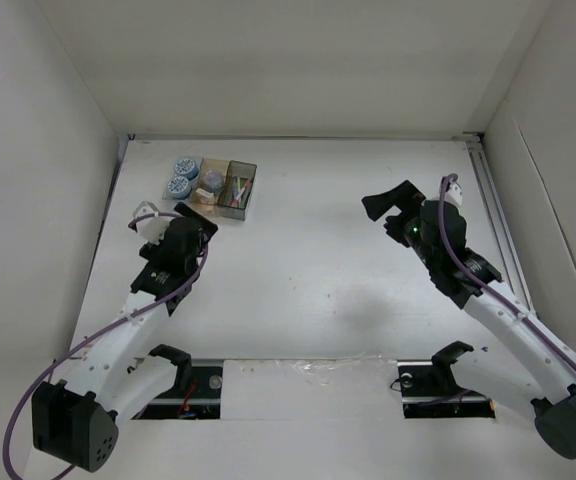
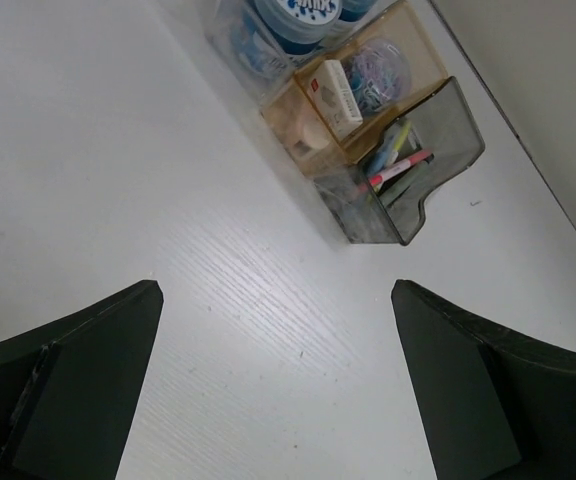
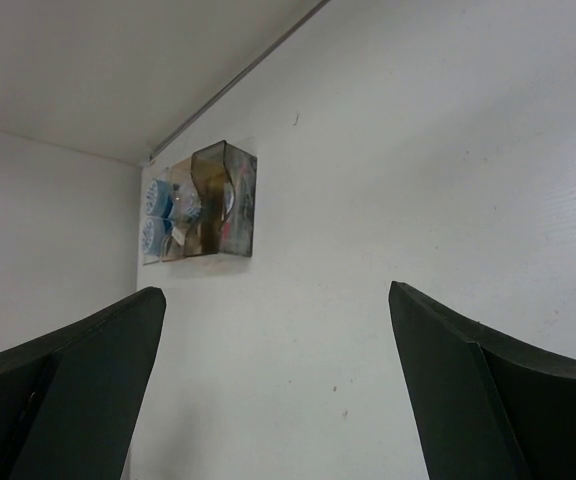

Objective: Sort the stationery into containers
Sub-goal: Place the stationery into the container

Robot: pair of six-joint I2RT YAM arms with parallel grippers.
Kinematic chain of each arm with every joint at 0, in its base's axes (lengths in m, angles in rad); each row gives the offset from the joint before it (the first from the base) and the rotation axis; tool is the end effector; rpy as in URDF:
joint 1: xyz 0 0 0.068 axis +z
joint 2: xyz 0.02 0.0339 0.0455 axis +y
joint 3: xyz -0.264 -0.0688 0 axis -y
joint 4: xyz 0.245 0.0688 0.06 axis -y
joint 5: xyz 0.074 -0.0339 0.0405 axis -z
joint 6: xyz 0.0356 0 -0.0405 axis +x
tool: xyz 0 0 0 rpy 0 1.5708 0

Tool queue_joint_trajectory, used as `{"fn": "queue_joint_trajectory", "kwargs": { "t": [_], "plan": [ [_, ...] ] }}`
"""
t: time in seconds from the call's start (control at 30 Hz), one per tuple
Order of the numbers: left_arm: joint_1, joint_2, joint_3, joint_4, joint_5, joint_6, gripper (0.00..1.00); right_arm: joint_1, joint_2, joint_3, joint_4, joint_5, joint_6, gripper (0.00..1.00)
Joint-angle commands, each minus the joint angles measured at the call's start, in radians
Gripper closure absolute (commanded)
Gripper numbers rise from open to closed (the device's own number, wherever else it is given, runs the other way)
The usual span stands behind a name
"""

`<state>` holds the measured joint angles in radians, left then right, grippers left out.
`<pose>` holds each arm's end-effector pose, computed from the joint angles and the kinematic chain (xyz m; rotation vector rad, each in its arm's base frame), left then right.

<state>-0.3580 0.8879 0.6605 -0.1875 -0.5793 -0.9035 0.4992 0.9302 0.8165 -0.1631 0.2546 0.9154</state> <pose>0.1947 -0.0520 0.2797 -0.8624 1.7202 -0.2720 0.1946 0.0959 0.3273 0.5715 1.8184 0.7468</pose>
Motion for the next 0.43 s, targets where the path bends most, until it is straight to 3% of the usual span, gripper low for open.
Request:
{"fn": "queue_joint_trajectory", "kwargs": {
  "t": [0.0,0.23,0.4],
  "plan": [
    [-0.001,-0.015,-0.027,-0.007,0.009,-0.081,0.00,0.009,-0.004,0.038,0.051,0.015,-0.006,0.00],
    [-0.001,-0.037,-0.062,-0.049,-0.001,-0.130,0.00,0.009,0.006,0.038,0.051,0.015,-0.006,0.00],
    [-0.001,-0.035,-0.072,0.017,0.049,-0.031,0.00,0.009,0.006,0.038,0.051,0.015,-0.006,0.00]
  ]
}}
